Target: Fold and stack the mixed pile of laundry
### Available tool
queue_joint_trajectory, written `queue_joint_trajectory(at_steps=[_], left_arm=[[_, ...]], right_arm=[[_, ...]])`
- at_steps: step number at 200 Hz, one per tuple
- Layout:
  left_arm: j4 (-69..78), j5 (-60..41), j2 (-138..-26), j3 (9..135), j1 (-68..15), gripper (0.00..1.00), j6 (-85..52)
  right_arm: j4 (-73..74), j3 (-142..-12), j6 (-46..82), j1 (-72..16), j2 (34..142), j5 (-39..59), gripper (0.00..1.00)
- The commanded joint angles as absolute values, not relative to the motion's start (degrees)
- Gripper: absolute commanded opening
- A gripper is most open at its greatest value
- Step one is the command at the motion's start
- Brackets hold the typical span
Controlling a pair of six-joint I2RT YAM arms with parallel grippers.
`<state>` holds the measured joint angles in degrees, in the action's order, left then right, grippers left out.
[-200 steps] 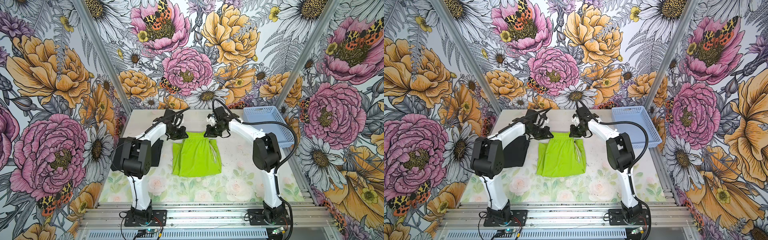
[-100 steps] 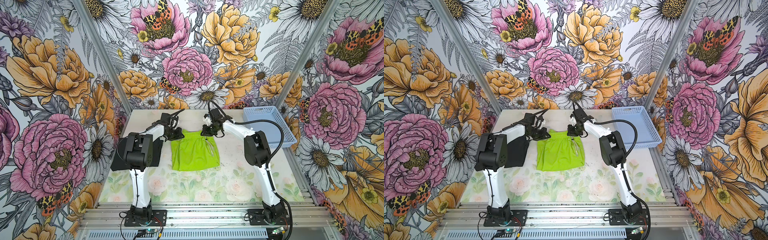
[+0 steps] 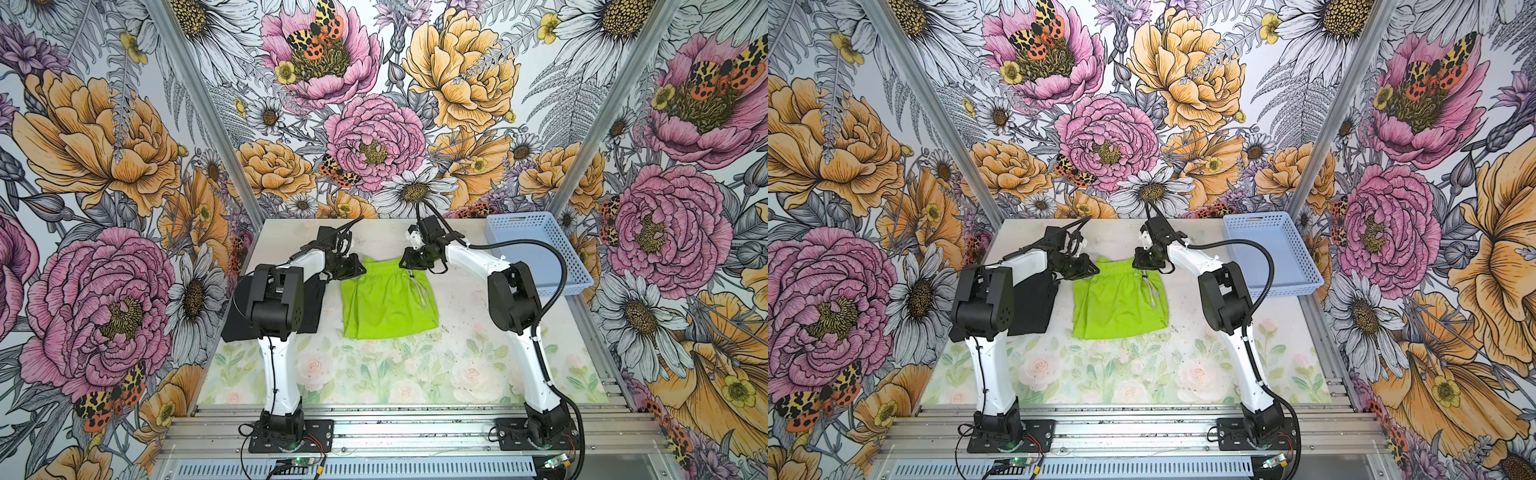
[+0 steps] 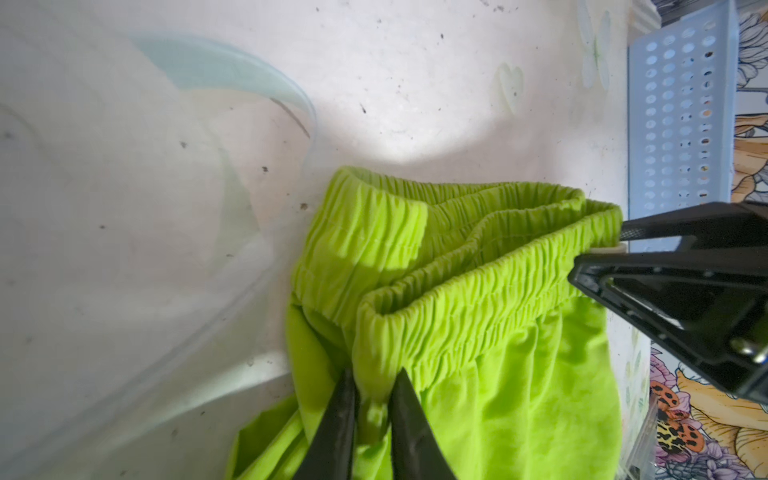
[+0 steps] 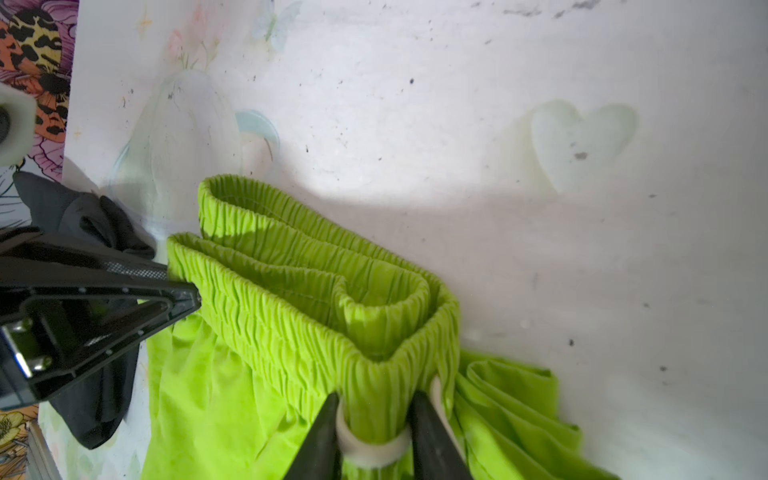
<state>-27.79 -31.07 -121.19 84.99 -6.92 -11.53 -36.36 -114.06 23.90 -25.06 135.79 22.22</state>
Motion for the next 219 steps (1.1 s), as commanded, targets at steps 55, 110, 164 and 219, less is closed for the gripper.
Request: queue_joint_trajectory(at_steps=[55, 110, 164, 219], left_arm=[[-28.0, -22.0, -107.93, 78.45, -4.76, 0.61, -13.42], [-27.97, -24.47, -95.03, 63.18, -2.71, 0.99, -14.33], [-24.99, -26.78, -97.34, 56.35, -5.23, 0.99, -14.14], [-26.33, -25.96, -103.41, 59.69, -9.82, 0.99, -13.32]], right_arm=[[-37.43, -102.21, 24.52, -24.1, 121.38, 15.24, 0.58], [-37.35, -90.11, 21.42, -24.28, 114.84, 14.9, 0.76], [-37.01, -86.71, 20.63, -24.47, 112.45, 14.85, 0.79], [-36.83, -85.62, 20.7, -24.61, 110.35, 15.39, 0.81]])
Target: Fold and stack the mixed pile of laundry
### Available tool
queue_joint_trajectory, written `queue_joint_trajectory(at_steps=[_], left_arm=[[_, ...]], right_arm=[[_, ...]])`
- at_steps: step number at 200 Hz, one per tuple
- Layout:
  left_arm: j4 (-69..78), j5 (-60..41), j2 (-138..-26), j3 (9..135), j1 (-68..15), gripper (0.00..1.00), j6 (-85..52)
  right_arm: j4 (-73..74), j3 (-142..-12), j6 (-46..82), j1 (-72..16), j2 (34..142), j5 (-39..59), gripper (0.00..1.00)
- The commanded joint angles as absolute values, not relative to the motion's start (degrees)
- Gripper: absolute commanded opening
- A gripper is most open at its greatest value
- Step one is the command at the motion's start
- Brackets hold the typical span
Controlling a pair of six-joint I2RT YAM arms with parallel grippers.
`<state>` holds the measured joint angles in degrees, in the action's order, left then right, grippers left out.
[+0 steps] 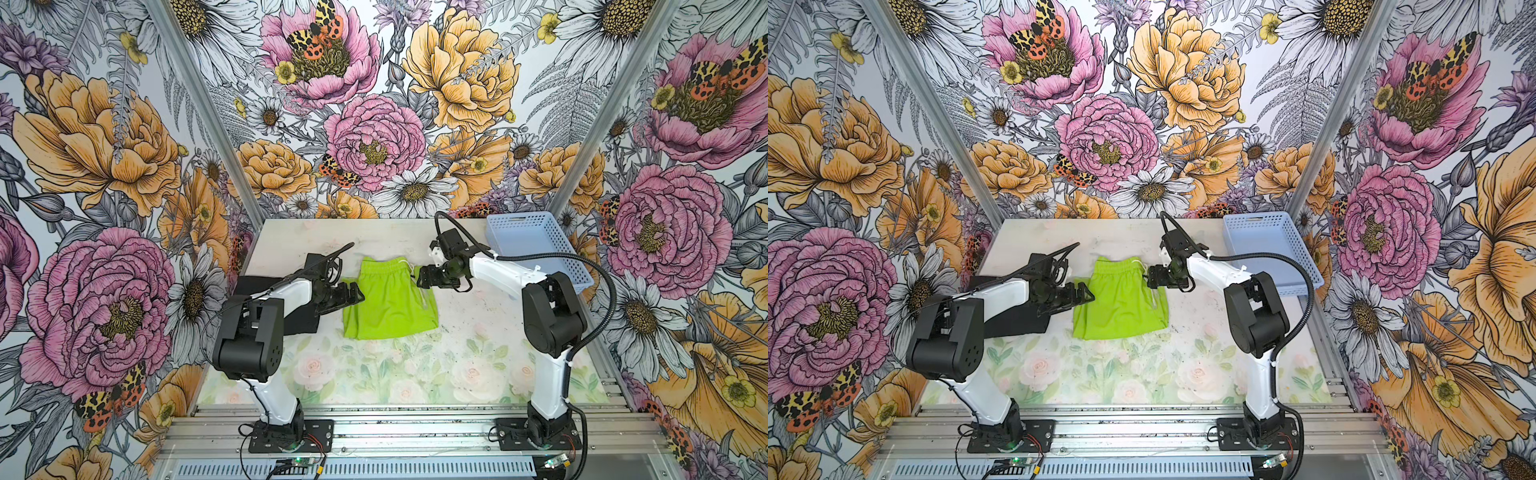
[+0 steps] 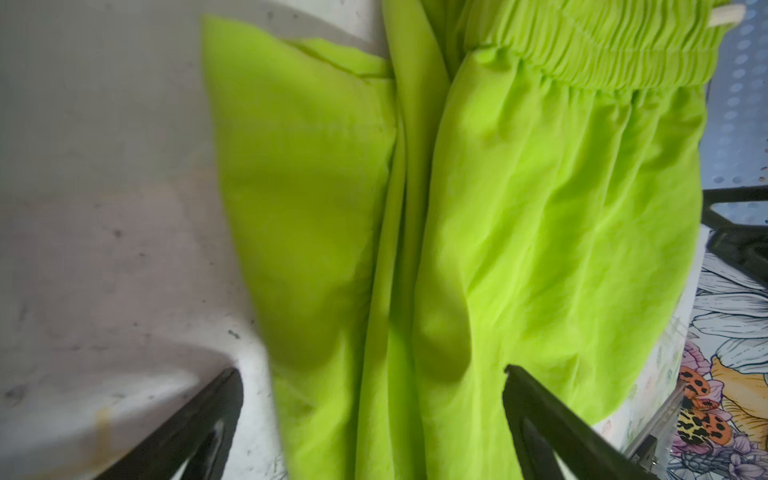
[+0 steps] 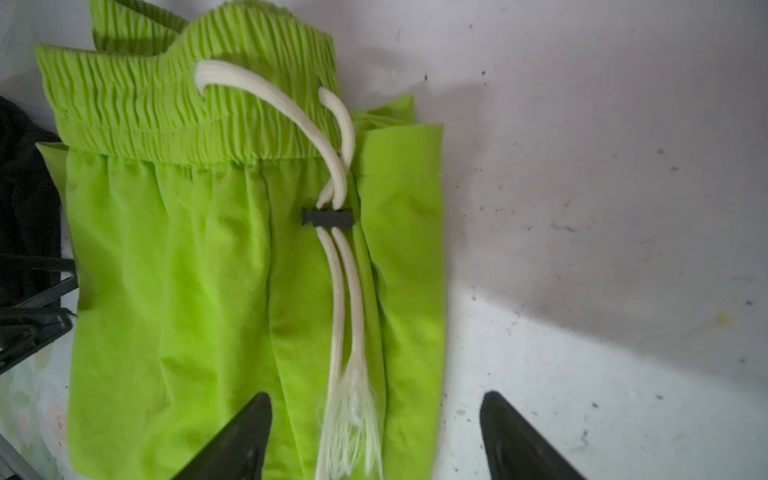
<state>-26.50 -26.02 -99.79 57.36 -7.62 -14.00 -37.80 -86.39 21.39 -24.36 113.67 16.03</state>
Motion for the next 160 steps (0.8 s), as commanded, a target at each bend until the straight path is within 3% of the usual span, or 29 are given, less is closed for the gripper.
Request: queue_joint_trajectory(at_steps=[1, 83, 126, 142, 160], left_arm=[[-26.44, -25.94, -103.56, 59.91, -9.92, 0.99, -13.29], [-31.82, -27.14, -114.39, 65.76, -16.24, 0.96, -15.15], [-31.73, -28.32, -118.66, 66.24, -17.91, 0.66, -15.36], [-31.75, -28.47, -119.4, 66.27, -17.86, 0.42, -14.99], [-31.73, -28.78, -120.0, 66.54, -17.86, 0.26, -14.45]], right_arm=[[-36.83, -85.57, 20.68, -24.61, 110.33, 15.38, 0.81], [-35.87, -83.56, 21.0, -24.1, 108.46, 15.2, 0.82], [-33.8, -80.85, 22.01, -23.77, 106.83, 15.53, 0.83], [-33.19, -79.71, 22.24, -23.47, 105.66, 15.55, 0.83], [-32.73, -78.53, 22.45, -23.12, 104.45, 15.68, 0.83]])
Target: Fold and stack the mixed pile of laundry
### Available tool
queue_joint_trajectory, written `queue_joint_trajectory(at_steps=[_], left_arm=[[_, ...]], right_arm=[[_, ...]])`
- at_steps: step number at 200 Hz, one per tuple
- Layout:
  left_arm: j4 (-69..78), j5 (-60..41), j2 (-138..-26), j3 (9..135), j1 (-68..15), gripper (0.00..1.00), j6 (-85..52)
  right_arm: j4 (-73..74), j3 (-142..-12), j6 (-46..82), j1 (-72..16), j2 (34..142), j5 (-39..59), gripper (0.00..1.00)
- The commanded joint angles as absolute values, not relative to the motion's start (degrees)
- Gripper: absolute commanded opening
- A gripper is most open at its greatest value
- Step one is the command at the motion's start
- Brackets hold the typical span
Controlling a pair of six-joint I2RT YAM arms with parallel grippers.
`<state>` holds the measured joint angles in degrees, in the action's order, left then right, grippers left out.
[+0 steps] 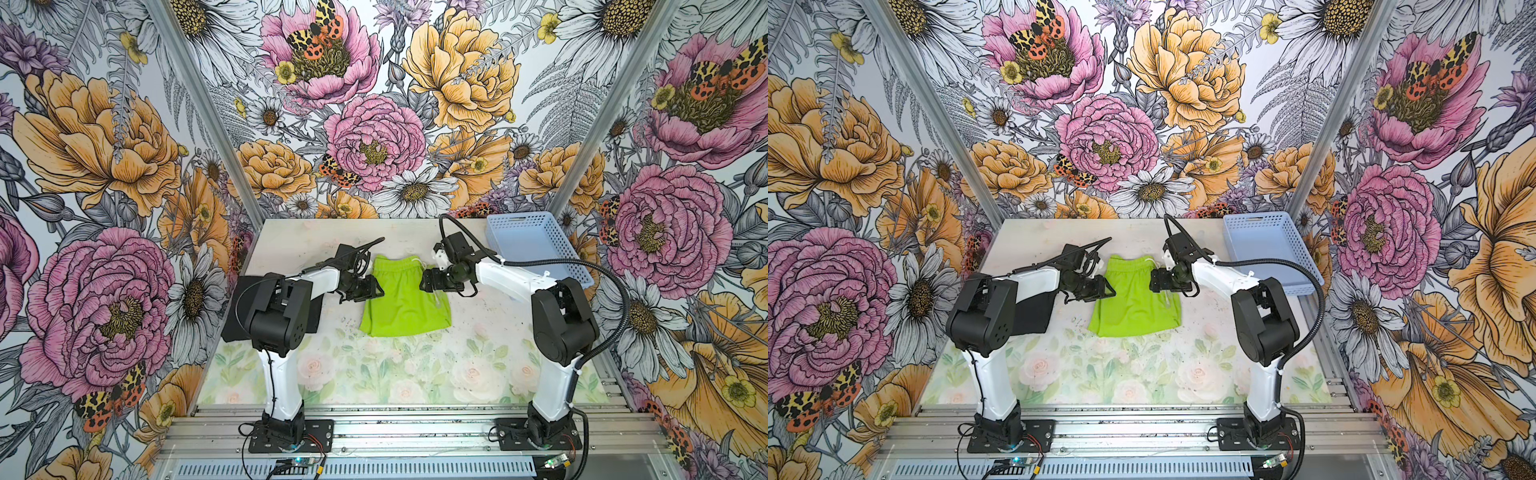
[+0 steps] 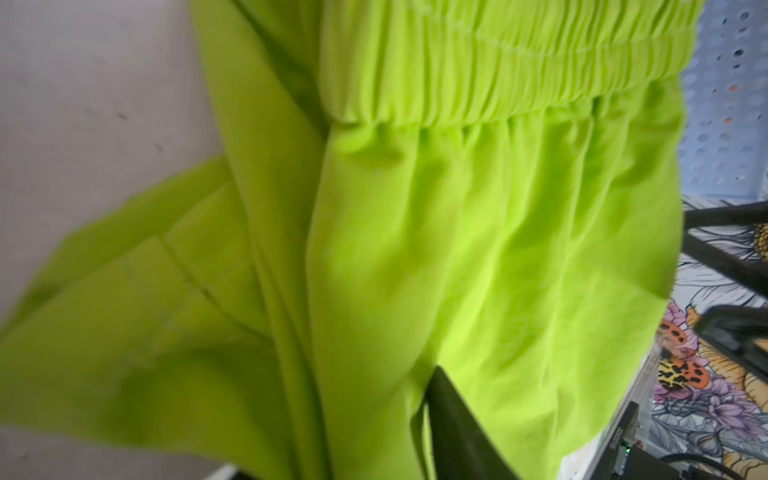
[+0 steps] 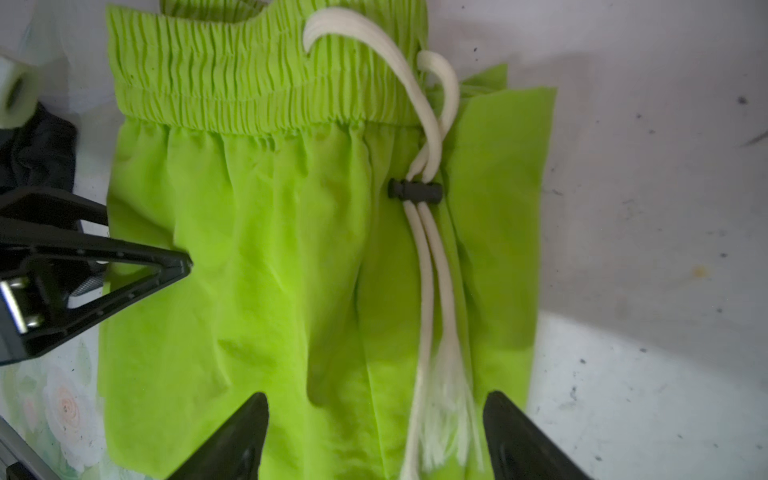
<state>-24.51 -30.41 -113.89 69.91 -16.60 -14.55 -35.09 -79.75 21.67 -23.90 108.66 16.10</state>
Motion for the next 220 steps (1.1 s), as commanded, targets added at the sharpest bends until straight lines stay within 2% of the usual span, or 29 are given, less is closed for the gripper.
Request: queue_joint_trajectory(at_steps=[1, 27, 65, 125, 220], left_arm=[[-31.77, -28.8, -119.99, 66.58, -17.94, 0.25, -14.43], [-31.83, -29.73, -119.75, 67.7, -17.72, 0.0, -13.86], [-35.37, -30.1, -114.4, 68.46, -15.18, 0.0, -12.25], [-54.46, -21.74, -100.76, 74.86, -6.63, 0.0, -2.42], [-65.56, -17.9, -97.53, 82.07, 0.79, 0.0, 8.24]], right_arm=[[-32.71, -78.42, 22.47, -23.12, 104.39, 15.71, 0.83], [-31.99, -76.99, 23.08, -22.67, 102.48, 16.17, 0.83], [-31.73, -75.78, 23.7, -22.35, 99.83, 16.62, 0.84], [-31.64, -75.17, 24.17, -22.33, 97.96, 18.01, 0.84], [-32.41, -75.2, 23.65, -22.24, 98.75, 20.65, 0.84]])
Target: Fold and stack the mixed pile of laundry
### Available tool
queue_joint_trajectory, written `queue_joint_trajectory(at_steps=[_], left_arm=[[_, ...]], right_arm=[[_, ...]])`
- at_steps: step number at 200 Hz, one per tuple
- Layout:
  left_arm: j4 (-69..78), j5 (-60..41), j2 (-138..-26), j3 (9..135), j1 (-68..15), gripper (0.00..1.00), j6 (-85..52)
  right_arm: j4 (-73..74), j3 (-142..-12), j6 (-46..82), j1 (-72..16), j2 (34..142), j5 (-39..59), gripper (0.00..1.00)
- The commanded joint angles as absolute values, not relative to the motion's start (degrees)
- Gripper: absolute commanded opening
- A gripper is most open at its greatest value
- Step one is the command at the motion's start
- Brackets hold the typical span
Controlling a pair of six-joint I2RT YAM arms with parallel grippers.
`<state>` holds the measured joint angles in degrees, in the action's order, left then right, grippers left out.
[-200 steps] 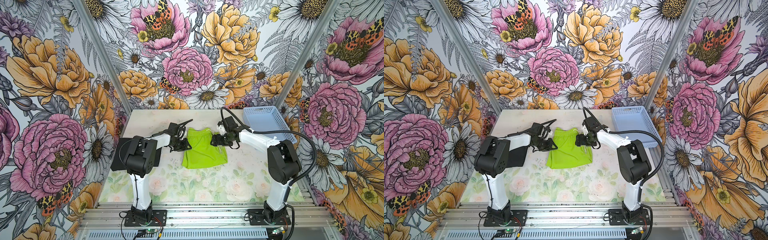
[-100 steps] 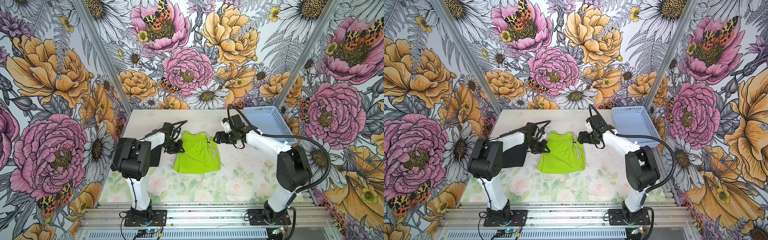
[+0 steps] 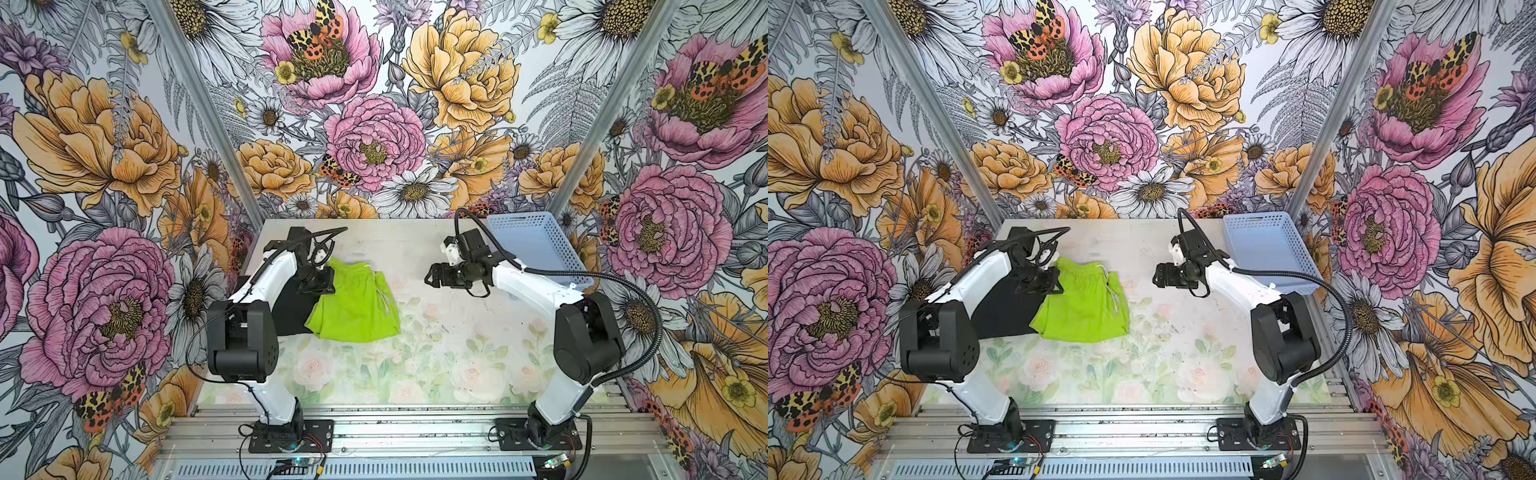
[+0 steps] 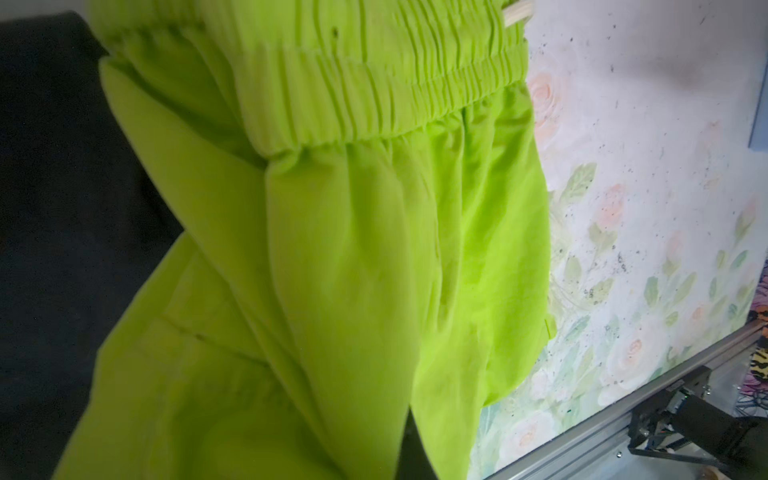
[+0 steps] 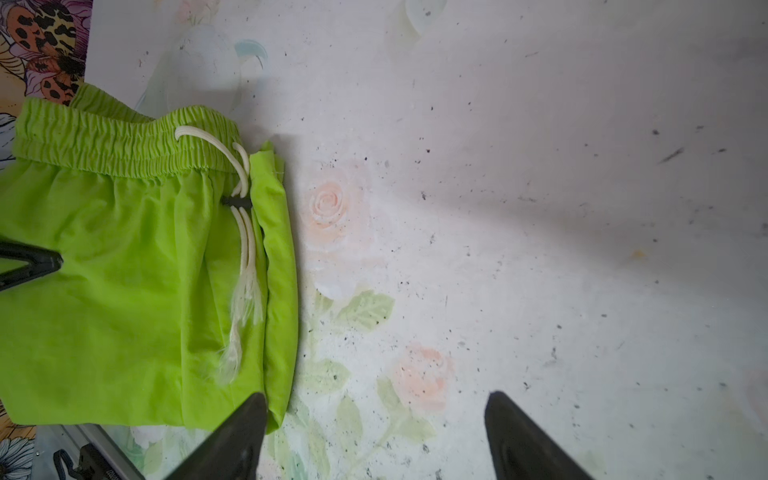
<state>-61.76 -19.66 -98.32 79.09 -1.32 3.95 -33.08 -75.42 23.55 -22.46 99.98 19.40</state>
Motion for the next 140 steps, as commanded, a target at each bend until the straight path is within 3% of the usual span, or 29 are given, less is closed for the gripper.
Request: queue_joint_trajectory(at_steps=[1, 108, 140], left_arm=[[-65.65, -17.83, -97.5, 82.17, 0.88, 0.0, 8.25], [-70.94, -15.01, -95.79, 92.96, 7.61, 0.0, 12.95], [-71.42, -16.62, -93.83, 92.74, 13.13, 0.0, 14.7]], right_arm=[[-32.42, -75.26, 23.65, -22.24, 98.77, 20.7, 0.84], [-35.43, -77.42, 22.55, -21.47, 99.94, 22.01, 0.84], [-37.29, -78.36, 22.28, -20.79, 100.06, 22.87, 0.84]])
